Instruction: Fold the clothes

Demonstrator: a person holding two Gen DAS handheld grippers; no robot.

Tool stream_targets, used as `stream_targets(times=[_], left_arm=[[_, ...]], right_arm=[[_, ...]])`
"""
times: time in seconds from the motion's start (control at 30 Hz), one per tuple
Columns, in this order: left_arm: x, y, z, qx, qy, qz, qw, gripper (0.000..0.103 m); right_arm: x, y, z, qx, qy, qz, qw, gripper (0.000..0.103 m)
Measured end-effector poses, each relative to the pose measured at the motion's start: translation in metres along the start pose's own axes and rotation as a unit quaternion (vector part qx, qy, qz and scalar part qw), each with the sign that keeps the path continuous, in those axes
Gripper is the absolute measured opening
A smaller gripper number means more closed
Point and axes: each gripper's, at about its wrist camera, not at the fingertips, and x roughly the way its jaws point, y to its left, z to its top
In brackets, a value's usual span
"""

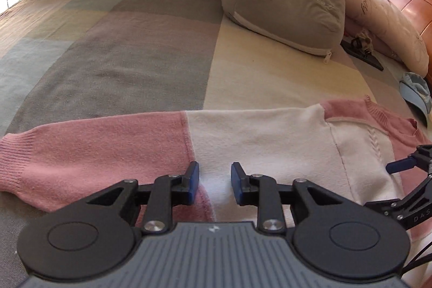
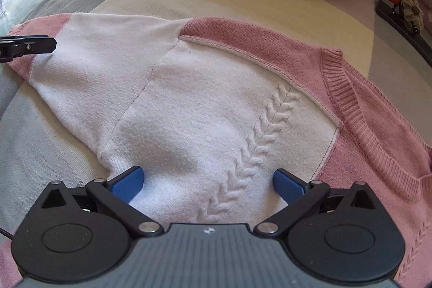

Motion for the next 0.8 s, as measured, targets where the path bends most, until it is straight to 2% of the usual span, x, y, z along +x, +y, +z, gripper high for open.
stream_targets(times=[0.13, 0.2, 0.3, 0.37, 0.4, 0.47, 0.57, 0.67, 0.8], left_arm=[[-0.012, 0.024, -0.014, 0.016, 0.001, 0.06, 0.998, 0.03], [-0.019, 0.036, -0.015, 0.009, 0.012, 0.083, 0.9964, 0.03], [-0.021, 0.03, -0.007, 0.011, 0.03, 0.105, 0.994, 0.027], [-0.023, 0.014, 0.002, 0.022, 0.022, 0.093, 0.9951, 0.028], [-0.021, 0.0, 0.008, 0.032, 0.017, 0.077, 0.9964, 0.029], [-0.018, -0.027, 0.018, 0.051, 0.008, 0.044, 0.9977, 0.039], [-0.005, -0.072, 0.026, 0.091, 0.005, -0.013, 0.9957, 0.042], [0.011, -0.109, 0.029, 0.126, 0.013, -0.048, 0.9907, 0.043], [0.031, -0.141, 0.027, 0.162, 0.033, -0.064, 0.9842, 0.047]], right_arm=[[-0.002, -0.002, -0.008, 0.0, -0.026, 0.004, 1.0, 0.103], [-0.004, -0.002, -0.013, -0.003, -0.042, 0.006, 0.999, 0.103], [-0.007, -0.002, -0.022, -0.014, -0.068, 0.01, 0.998, 0.103], [-0.011, -0.009, -0.022, -0.006, -0.069, 0.028, 0.997, 0.103], [-0.015, -0.014, -0.021, 0.001, -0.066, 0.04, 0.997, 0.103], [-0.022, -0.026, -0.02, 0.02, -0.064, 0.063, 0.996, 0.103], [-0.042, -0.055, -0.032, 0.079, -0.074, 0.065, 0.992, 0.103], [-0.06, -0.084, -0.05, 0.119, -0.078, 0.026, 0.989, 0.103], [-0.07, -0.13, -0.085, 0.168, -0.073, -0.059, 0.981, 0.103]])
